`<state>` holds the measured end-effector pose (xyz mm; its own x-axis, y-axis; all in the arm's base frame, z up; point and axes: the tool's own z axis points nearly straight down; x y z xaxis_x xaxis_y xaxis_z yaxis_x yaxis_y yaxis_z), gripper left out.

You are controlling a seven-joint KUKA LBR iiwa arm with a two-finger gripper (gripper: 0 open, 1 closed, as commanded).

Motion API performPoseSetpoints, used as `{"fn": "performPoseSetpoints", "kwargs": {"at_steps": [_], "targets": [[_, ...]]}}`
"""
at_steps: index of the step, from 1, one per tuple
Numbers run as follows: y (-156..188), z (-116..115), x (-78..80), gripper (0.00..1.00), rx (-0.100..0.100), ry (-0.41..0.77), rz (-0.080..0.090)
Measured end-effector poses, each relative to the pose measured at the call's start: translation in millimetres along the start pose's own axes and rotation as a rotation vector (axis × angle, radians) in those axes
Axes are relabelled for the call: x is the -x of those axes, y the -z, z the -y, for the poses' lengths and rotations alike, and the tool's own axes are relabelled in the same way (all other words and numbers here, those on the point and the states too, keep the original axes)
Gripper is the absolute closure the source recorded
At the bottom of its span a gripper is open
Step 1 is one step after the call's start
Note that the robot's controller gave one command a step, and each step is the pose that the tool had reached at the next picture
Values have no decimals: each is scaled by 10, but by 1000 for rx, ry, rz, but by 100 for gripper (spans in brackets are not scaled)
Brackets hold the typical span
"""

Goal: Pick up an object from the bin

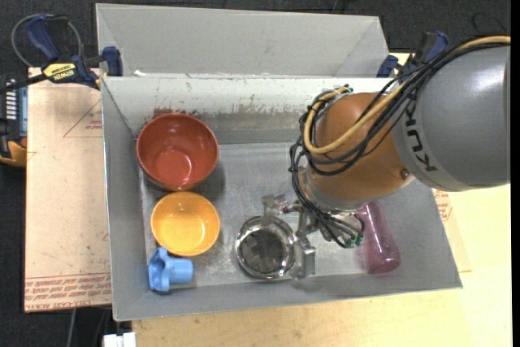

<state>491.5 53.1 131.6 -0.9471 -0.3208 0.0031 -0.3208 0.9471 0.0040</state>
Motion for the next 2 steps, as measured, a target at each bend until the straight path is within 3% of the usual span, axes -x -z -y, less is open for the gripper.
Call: {"fn": "performPoseSetpoints", "kwargs": {"at_steps": [1, 2], "targets": [[94, 70, -32, 0, -4, 84, 6], [-40, 236, -192, 0, 0, 482, 1]]}}
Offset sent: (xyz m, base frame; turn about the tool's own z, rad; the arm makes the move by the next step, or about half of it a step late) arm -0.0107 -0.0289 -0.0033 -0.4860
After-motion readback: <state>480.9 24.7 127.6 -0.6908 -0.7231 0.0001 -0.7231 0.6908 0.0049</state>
